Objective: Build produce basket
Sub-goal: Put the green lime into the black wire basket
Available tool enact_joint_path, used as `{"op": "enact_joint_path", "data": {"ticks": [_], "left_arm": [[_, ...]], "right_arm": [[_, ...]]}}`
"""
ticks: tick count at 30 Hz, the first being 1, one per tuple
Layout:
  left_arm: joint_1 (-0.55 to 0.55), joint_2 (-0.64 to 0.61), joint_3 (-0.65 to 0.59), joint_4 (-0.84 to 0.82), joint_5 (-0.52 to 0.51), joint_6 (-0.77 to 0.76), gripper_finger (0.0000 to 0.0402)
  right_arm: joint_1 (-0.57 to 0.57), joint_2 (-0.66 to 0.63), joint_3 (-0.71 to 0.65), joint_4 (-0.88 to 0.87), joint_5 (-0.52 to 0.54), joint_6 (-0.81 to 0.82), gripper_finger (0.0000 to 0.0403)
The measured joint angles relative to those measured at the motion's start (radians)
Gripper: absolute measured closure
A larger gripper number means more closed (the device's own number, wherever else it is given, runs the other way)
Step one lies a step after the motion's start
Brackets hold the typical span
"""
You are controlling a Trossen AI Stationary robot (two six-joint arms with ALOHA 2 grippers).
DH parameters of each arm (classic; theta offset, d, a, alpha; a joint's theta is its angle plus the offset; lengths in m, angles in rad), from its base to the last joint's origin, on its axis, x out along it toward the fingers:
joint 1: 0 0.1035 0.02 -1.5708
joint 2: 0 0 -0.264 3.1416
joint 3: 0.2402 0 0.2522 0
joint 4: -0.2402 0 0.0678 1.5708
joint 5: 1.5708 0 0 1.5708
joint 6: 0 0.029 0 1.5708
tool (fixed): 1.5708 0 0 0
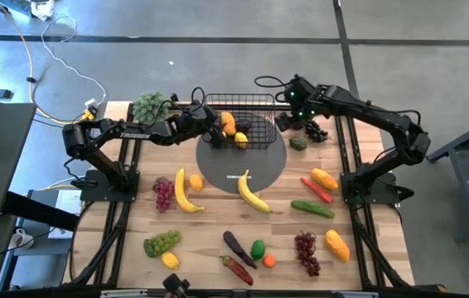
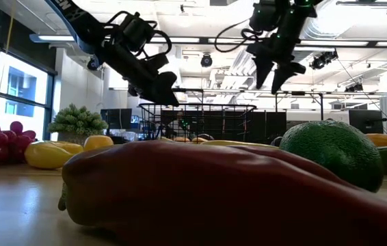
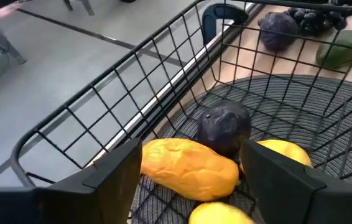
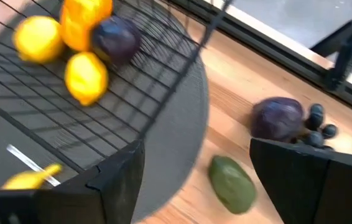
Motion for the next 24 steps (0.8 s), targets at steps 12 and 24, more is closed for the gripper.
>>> {"op": "enact_joint_path", "data": {"ticks": [12,24], "left_arm": [[0.001,-0.116,0.0,-0.007,0.019,-0.071,0.0138],[0.001,-0.278,0.0,-0.018,0.013,-0.123,0.0139]], "right_arm": [[-0.099,0.0,0.0,-0.188,-0.078,-0.25,0.013],[-0.155,0.001,-0.125,-0.161,-0.15,-0.31,0.013]]}}
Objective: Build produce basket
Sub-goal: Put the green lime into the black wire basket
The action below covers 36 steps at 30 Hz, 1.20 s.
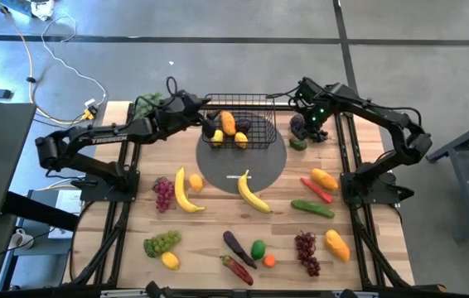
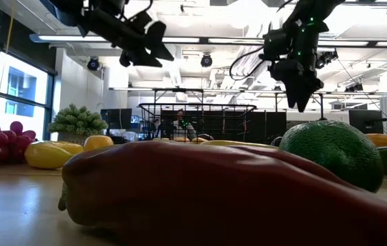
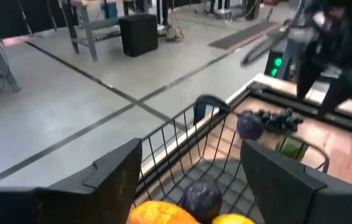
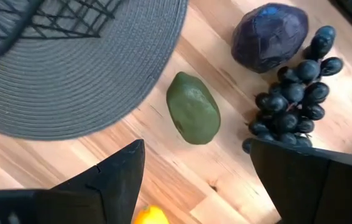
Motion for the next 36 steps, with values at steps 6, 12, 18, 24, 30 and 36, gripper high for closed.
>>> {"op": "enact_joint_path", "data": {"ticks": [6,12,18,24,30,36], "left_arm": [[0.0,-0.043,0.0,-0.004,0.015,-0.03,0.014],[0.0,-0.067,0.0,-0.067,0.065,-0.086,0.0139],[0.0,-0.07,0.0,-0.191,0.067,-0.13,0.0139],[0.0,-0.07,0.0,-0.3,0.109,-0.21,0.014],[-0.003,-0.07,0.0,-0.356,0.13,-0.229,0.014],[-0.004,-0.07,0.0,-0.407,0.203,-0.263,0.014]], "right_arm": [[0.004,0.0,-0.07,0.084,0.0,-0.015,0.013],[0.004,0.0,-0.169,0.197,0.0,-0.009,0.013],[0.004,0.0,-0.251,0.316,0.0,-0.006,0.013],[0.004,0.0,-0.32,0.398,0.006,-0.015,0.013],[0.004,0.0,-0.367,0.441,0.038,-0.013,0.013],[0.004,0.0,-0.412,0.489,0.039,0.018,0.013]]}}
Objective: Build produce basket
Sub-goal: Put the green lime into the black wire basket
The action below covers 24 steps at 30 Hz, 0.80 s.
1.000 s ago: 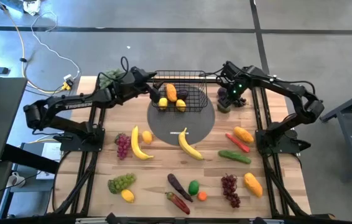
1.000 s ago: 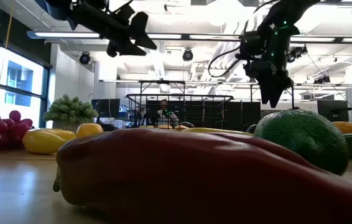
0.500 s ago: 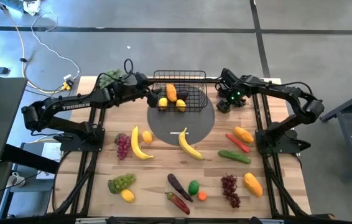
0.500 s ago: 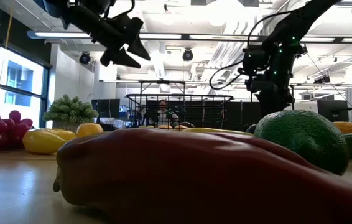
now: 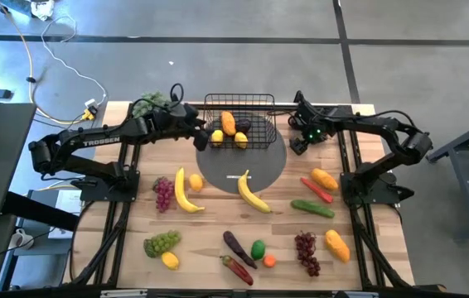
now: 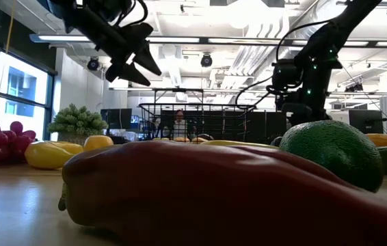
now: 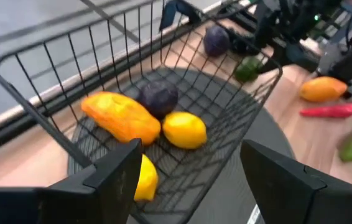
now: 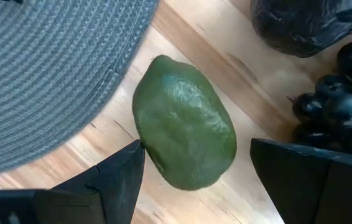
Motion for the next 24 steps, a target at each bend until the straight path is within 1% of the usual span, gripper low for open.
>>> {"op": "enact_joint_path", "data": {"ticks": [5,8,11,18,21,24], "left_arm": [[0.0,0.0,0.0,-0.06,0.003,-0.023,0.014],[0.0,0.0,0.0,-0.084,0.003,-0.044,0.014],[0.0,0.0,0.0,-0.095,0.003,-0.045,0.014],[0.0,0.001,0.0,-0.096,0.003,-0.043,0.014],[0.0,0.001,0.0,-0.096,0.003,-0.043,0.014],[0.0,0.001,0.0,-0.102,0.003,-0.043,0.014]], "right_arm": [[0.0,0.0,-0.02,0.015,0.0,0.021,0.0131],[0.0,0.0,-0.02,0.02,0.0,0.031,0.0142],[0.0,0.0,-0.02,0.021,-0.001,0.031,0.0168],[0.0,0.0,-0.02,0.024,-0.03,0.086,0.0249],[0.0,0.0,-0.02,0.024,-0.035,0.127,0.027],[0.0,-0.003,-0.016,0.016,-0.046,0.158,0.0276]]}}
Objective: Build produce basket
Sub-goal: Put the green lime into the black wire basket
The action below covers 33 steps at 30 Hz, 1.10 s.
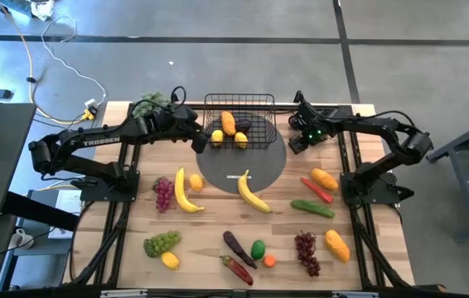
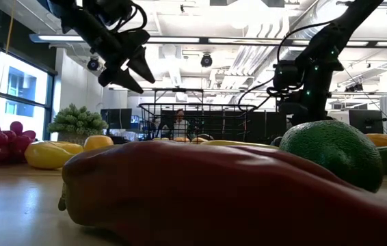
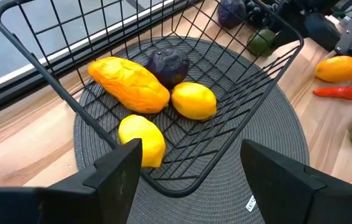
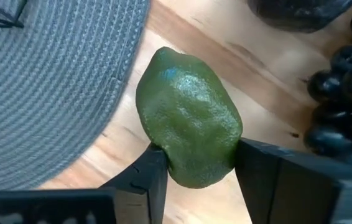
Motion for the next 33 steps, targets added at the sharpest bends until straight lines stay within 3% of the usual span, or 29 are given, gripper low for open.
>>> {"op": "enact_joint_path", "data": {"ticks": [8,21,27,33], "left_arm": [[0.0,0.0,0.0,-0.021,0.0,0.001,0.014],[0.0,0.0,0.0,-0.02,0.059,0.001,0.014],[0.0,0.0,0.0,-0.02,0.06,0.001,0.014],[0.0,0.0,0.0,-0.02,0.059,0.001,0.014]], "right_arm": [[0.001,-0.076,0.075,-0.029,-0.043,0.064,0.028],[0.001,-0.17,0.282,-0.068,0.026,0.106,0.0281],[0.036,-0.17,0.389,0.002,0.049,0.077,0.0281],[0.119,-0.166,0.387,0.099,0.054,0.074,0.0281]]}}
